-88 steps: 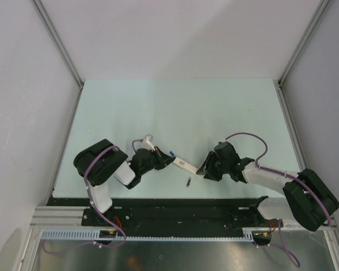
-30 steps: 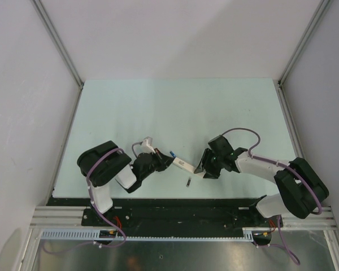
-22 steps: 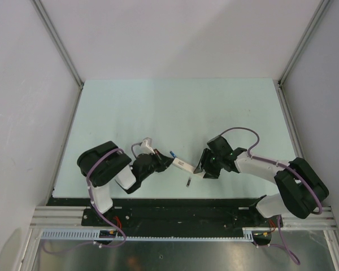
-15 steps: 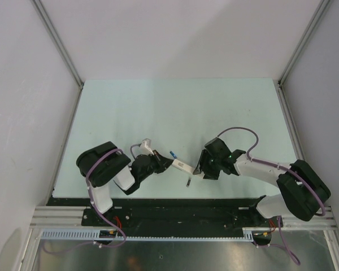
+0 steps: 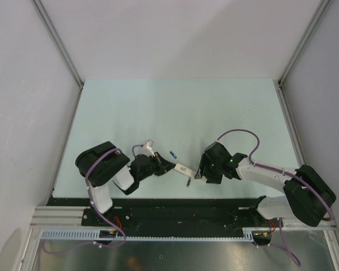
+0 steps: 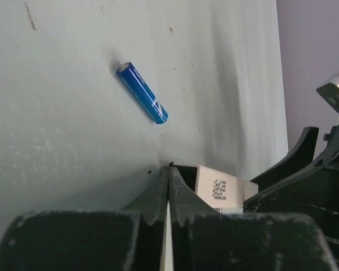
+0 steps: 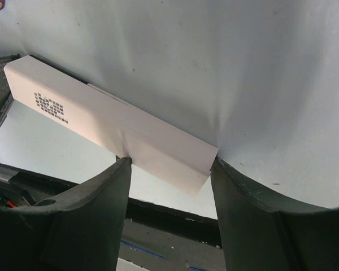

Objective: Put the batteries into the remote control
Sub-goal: Load the battery cover into the remote control.

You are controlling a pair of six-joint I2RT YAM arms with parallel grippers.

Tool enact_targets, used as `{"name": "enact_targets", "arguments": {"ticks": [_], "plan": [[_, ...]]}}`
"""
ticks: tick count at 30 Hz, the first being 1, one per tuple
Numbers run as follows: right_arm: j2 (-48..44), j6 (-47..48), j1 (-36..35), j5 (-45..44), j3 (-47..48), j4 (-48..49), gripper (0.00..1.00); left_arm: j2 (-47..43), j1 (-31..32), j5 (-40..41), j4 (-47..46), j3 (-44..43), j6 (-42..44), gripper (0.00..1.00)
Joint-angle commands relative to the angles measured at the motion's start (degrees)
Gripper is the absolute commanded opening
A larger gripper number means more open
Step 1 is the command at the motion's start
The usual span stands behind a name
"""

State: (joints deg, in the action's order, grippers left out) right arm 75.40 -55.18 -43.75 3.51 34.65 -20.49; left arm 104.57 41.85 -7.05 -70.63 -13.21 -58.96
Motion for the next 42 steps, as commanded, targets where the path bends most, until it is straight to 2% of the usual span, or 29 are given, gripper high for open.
{"name": "enact_targets", "arguments": {"ticks": [1,21,42], "plan": [[-0.1,0.5,-0.7,-2.7,-0.8,3.0,0.63,-2.2,2.6,-14.8,-3.5,-0.1,-2.6,0.04],[-3.4,0.6,0.7,-2.5,-0.9,2.0,0.78,-2.1,2.0,-14.7,-3.4,0.0,-2.7,0.04],[-10.7,3.0,0.4,-8.5,-0.8,-7.3,0.81,-2.8,-0.6,-13.0,-3.5,2.6,-1.9,0.03]]}}
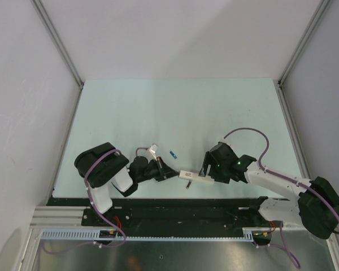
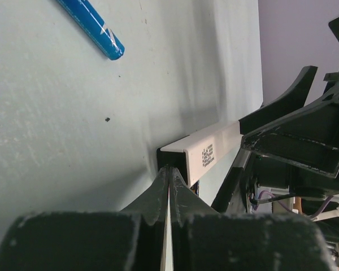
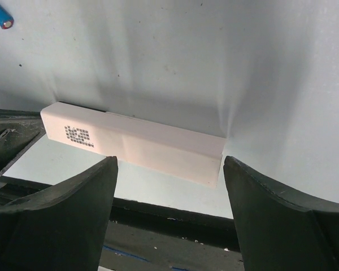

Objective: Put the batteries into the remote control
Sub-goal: Load the battery cover into the remote control.

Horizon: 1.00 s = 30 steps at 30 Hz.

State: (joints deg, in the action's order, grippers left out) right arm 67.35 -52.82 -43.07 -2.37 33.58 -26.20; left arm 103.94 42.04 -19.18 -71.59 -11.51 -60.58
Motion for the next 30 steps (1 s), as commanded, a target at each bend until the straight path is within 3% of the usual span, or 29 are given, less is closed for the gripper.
{"name": "enact_targets", "arguments": {"ticks": [1,10,18,23,30], "plan": [[-3.1,0.5,-0.3,-2.8,0.3,-1.8,0.81,-2.3,-0.9,-0.9,-2.5,1.2,-0.2,0.03],[-7.8,-0.4,0.2,-6.4,0.3,-6.6,0.80,-3.0,-2.0,-0.6,-2.5,2.3,0.2,0.02],[-13.0,-4.9,0.6,-15.1,0.3,-15.6,0.61,-2.7,-2.0,-0.3,-2.5,2.5,0.6,0.01],[-13.7,-5.5,1.0,-16.9,0.3,-19.0,0.41,-2.2,-2.0,-0.2,-2.5,2.4,0.7,0.00],[-11.6,-5.5,0.3,-18.2,0.3,-20.9,0.31,-0.5,-0.9,0.0,-2.5,1.1,0.5,0.00]]}}
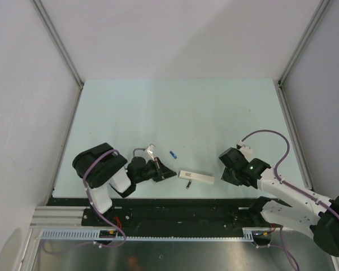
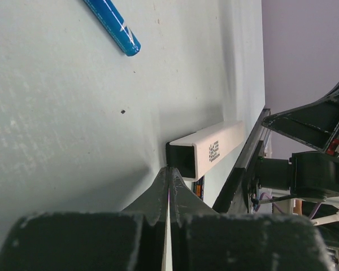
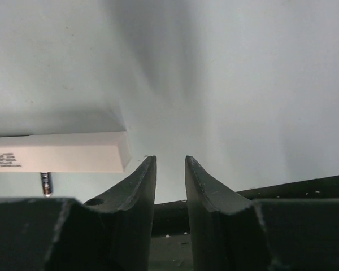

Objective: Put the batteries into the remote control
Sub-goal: Load the battery cover into the remote control.

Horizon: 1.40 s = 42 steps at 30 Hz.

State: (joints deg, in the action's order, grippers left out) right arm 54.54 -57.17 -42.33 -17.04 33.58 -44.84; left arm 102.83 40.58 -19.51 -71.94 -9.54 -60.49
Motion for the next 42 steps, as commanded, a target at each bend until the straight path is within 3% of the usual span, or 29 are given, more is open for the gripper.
{"name": "enact_targets", "arguments": {"ticks": [1,20,42], "plan": [[1.8,-1.1,-0.6,-3.5,0.3,-2.0,0.31,0.6,0.7,0.4,-2.1,-0.8,0.5,0.00],[12.2,1.1,-2.2,0.3,0.2,8.4,0.30,0.6,2.6,-0.2,-2.1,-2.1,0.3,0.00],[15.9,0.3,-4.8,2.1,0.3,13.2,0.29,1.1,3.4,-0.3,-2.1,-2.1,0.5,0.00]]}}
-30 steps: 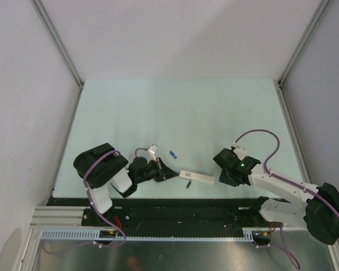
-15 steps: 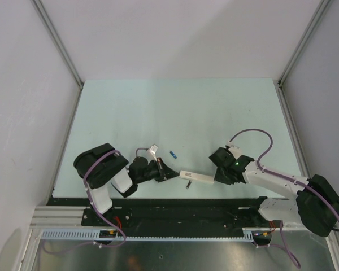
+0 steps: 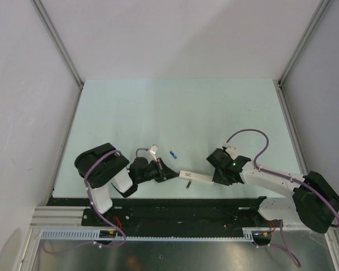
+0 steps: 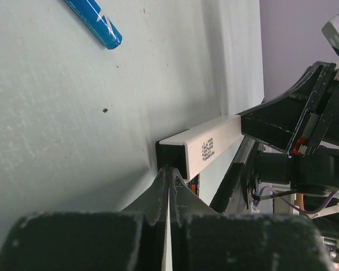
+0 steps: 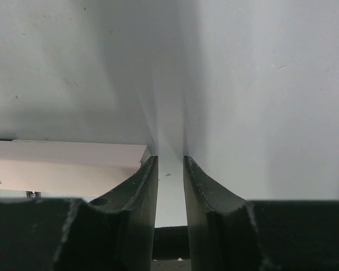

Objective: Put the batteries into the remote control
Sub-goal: Load the battery cover into the remote control.

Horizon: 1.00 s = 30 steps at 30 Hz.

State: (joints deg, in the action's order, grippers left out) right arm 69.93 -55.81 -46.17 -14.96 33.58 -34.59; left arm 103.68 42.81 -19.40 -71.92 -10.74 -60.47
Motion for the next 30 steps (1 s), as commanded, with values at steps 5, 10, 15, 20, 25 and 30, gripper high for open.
{"name": "enact_targets", "arguments": {"ticks": [5,10,15,20,25,30], "plan": [[1.1,-1.5,-1.5,0.3,0.5,3.6,0.29,0.4,1.8,-0.6,-2.2,-1.4,0.4,0.00],[1.9,-1.4,-1.9,0.2,1.1,3.7,0.29,0.6,2.5,-0.6,-2.2,-1.9,0.4,0.00],[2.8,-1.0,-2.3,-0.1,2.4,3.7,0.29,0.8,2.7,-0.9,-2.2,-2.3,0.5,0.00],[4.0,-0.8,-2.6,0.0,3.5,3.8,0.29,0.9,3.1,-1.3,-2.2,-2.6,0.7,0.00],[4.9,-0.6,-3.0,0.0,4.1,4.1,0.29,0.9,3.4,-1.3,-2.2,-2.8,0.7,0.00],[5.3,-0.6,-3.2,-0.1,4.5,3.7,0.29,0.7,3.6,-1.0,-2.2,-2.7,0.9,0.00]]}}
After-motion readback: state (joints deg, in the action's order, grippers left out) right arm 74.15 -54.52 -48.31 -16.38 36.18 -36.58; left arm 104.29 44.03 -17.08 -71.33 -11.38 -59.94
